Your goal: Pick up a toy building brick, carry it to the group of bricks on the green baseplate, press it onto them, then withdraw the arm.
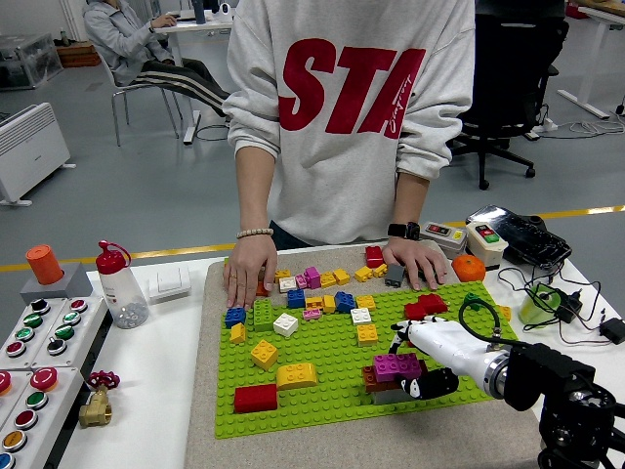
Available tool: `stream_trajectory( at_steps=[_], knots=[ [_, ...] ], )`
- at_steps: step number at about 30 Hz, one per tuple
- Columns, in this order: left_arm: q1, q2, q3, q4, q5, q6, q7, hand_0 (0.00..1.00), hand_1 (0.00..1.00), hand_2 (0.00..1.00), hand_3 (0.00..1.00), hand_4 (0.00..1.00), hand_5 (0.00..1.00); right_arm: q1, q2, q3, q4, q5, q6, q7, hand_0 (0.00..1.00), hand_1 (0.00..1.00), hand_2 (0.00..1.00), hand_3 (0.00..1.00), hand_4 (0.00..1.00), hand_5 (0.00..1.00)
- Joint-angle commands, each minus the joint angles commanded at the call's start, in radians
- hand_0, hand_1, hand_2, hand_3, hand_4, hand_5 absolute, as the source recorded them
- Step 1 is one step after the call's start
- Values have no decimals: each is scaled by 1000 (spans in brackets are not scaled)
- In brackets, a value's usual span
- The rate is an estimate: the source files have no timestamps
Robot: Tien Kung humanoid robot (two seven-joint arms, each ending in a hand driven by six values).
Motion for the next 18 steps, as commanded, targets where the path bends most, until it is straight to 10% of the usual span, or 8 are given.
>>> stream_trajectory(
  at_steps=[18],
  knots=[
    [-1,0,1,0,-2,0,0,719,726,812,703,493,998,-2,-4,6,3,3,12,7,998,924,965,680,584,220]
  ],
)
